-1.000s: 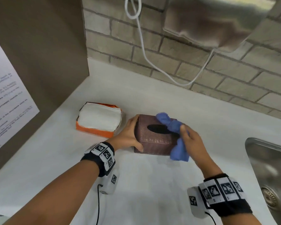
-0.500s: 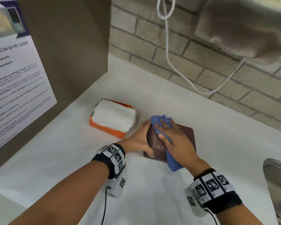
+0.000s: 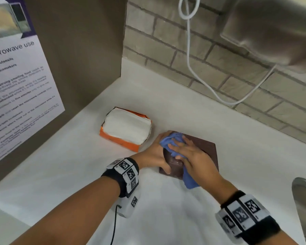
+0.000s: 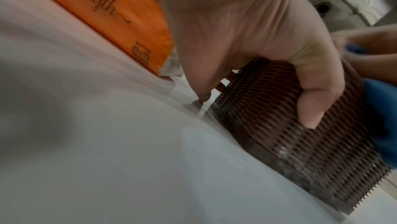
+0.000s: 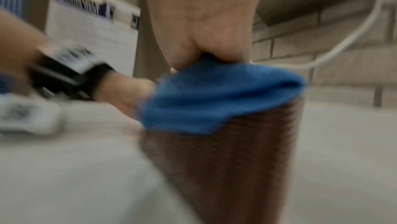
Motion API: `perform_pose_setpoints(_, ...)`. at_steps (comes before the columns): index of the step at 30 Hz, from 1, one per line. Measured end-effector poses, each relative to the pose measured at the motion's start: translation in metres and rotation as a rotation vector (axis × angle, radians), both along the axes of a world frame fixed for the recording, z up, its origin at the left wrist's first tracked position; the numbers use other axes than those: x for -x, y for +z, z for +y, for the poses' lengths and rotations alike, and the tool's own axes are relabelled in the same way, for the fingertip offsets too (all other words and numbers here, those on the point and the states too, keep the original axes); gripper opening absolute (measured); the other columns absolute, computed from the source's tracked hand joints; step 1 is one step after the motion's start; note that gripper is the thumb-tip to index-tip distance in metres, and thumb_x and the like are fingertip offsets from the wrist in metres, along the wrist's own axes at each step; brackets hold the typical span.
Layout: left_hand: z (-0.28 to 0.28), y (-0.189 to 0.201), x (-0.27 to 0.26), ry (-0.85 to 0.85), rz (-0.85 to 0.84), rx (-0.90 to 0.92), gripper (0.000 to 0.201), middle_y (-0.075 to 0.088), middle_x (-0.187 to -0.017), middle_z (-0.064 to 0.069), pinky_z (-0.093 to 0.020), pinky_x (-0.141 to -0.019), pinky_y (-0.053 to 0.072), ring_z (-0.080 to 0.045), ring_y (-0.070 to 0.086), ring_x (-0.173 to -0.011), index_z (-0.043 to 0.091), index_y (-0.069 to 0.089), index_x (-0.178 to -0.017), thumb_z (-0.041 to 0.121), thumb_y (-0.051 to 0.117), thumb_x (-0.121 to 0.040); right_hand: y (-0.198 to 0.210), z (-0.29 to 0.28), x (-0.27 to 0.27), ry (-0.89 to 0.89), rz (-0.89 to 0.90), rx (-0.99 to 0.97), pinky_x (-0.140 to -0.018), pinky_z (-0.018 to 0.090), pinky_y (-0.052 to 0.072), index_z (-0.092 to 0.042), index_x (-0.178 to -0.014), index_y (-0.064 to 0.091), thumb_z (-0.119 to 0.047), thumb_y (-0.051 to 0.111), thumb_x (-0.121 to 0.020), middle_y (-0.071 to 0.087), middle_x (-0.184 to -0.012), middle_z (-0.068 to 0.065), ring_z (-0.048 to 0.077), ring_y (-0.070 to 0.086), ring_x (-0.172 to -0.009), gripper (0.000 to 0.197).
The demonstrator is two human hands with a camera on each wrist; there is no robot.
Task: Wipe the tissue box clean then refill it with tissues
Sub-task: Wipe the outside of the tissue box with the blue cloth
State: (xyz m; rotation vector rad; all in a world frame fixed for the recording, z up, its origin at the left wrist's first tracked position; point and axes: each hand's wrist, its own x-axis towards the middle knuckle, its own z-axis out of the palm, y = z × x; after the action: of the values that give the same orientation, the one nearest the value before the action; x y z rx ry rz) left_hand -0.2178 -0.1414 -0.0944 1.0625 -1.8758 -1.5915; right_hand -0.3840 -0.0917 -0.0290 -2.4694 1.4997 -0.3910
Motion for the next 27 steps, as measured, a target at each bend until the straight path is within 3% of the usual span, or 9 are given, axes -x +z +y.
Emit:
perform_pose_setpoints(4, -0.001, 0.001, -0.001, 0.038, -0.018, 0.044, 0.12, 0.03, -0.139, 0.002, -0.027, -0.107, 0.041, -0.015, 0.037, -0.131, 0.018, 0.025, -0.145, 0.018, 0.083, -0.04, 0.012, -0.022, -0.007, -0.214, -0.037, -0.12, -0.102, 0.016, 0.027, -0.018, -0.136, 0.048, -0.002, 0.043, -0.096, 0.045, -0.145, 0.008, 0.025, 0.038, -0.137, 0.043)
perform_pose_setpoints(6, -0.001, 0.0, -0.002, 0.039, -0.038, 0.032, 0.125, 0.027, -0.142, 0.002, -0.019, -0.105, 0.04, -0.015, 0.036, -0.134, 0.018, 0.021, -0.148, 0.017, 0.084, -0.04, 0.008, -0.005, -0.013, -0.179, 0.03, -0.126, -0.104, 0.015, 0.023, -0.018, -0.139, 0.043, -0.004, 0.049, -0.093, 0.04, -0.149, 0.006, 0.024, 0.033, -0.139, 0.048)
perform_pose_setpoints(9, -0.001, 0.003, -0.004, 0.026, -0.07, -0.01, 0.135, 0.017, -0.148, 0.006, -0.018, -0.103, 0.037, -0.013, 0.031, -0.137, 0.02, 0.005, -0.153, 0.005, 0.089, -0.049, -0.014, 0.029, 0.0, -0.028, 0.247, -0.122, -0.113, 0.014, 0.006, -0.025, -0.147, 0.021, -0.011, 0.069, -0.074, 0.024, -0.155, -0.008, 0.016, 0.018, -0.145, 0.089)
perform_pose_setpoints(13, -0.001, 0.006, -0.004, 0.005, -0.093, 0.026, 0.136, 0.016, -0.151, 0.003, -0.028, -0.114, 0.032, -0.015, 0.026, -0.14, 0.021, 0.003, -0.154, 0.007, 0.088, -0.049, -0.017, 0.055, 0.064, -0.076, 0.19, -0.046, -0.112, 0.022, 0.017, -0.034, -0.141, 0.034, -0.016, 0.039, -0.086, 0.042, -0.144, -0.003, 0.009, 0.027, -0.14, 0.058)
perform_pose_setpoints(16, -0.001, 0.006, -0.003, 0.017, -0.1, 0.027, 0.137, 0.015, -0.151, 0.004, -0.027, -0.113, 0.032, -0.014, 0.024, -0.139, 0.023, 0.002, -0.153, 0.012, 0.086, -0.046, -0.018, 0.07, 0.069, -0.15, 0.143, -0.043, -0.114, 0.021, 0.018, -0.047, -0.143, 0.015, -0.003, 0.062, -0.079, 0.03, -0.15, -0.013, 0.01, 0.024, -0.142, 0.091)
perform_pose_setpoints(18, -0.001, 0.003, -0.003, 0.035, -0.1, 0.025, 0.142, 0.014, -0.153, 0.002, -0.024, -0.11, 0.034, -0.013, 0.026, -0.14, 0.022, 0.002, -0.154, 0.022, 0.084, -0.038, -0.026, 0.062, 0.034, -0.173, 0.131, -0.047, -0.115, 0.023, 0.02, -0.032, -0.145, 0.022, 0.008, 0.069, -0.062, 0.032, -0.148, -0.009, 0.021, 0.031, -0.14, 0.103)
perform_pose_setpoints(21, -0.001, 0.0, -0.005, 0.034, -0.097, -0.026, 0.15, 0.02, -0.157, -0.001, -0.029, -0.108, 0.04, -0.015, 0.034, -0.139, 0.027, -0.004, -0.154, 0.033, 0.086, -0.033, -0.031, 0.048, -0.013, -0.172, 0.084, 0.056, -0.117, 0.03, 0.024, -0.02, -0.141, 0.038, 0.008, 0.067, -0.069, 0.04, -0.147, -0.002, 0.025, 0.035, -0.138, 0.083)
perform_pose_setpoints(24, -0.001, 0.001, -0.004, 0.037, -0.115, -0.01, 0.147, 0.024, -0.154, 0.0, -0.028, -0.103, 0.043, -0.017, 0.038, -0.136, 0.028, -0.003, -0.154, 0.024, 0.086, -0.036, -0.032, 0.06, 0.019, -0.172, 0.111, 0.076, -0.115, 0.022, 0.009, -0.021, -0.138, 0.041, 0.0, 0.057, -0.08, 0.045, -0.143, -0.002, 0.022, 0.039, -0.134, 0.063)
perform_pose_setpoints(27, -0.003, 0.003, -0.002, 0.039, -0.105, 0.003, 0.139, 0.019, -0.152, 0.002, -0.02, -0.102, 0.036, -0.012, 0.031, -0.134, 0.026, 0.001, -0.154, 0.011, 0.084, -0.044, -0.01, 0.079, 0.06, -0.303, -0.049, -0.002, -0.109, 0.007, 0.018, -0.023, -0.135, 0.048, -0.002, 0.051, -0.091, 0.042, -0.139, -0.017, 0.018, 0.041, -0.134, 0.049)
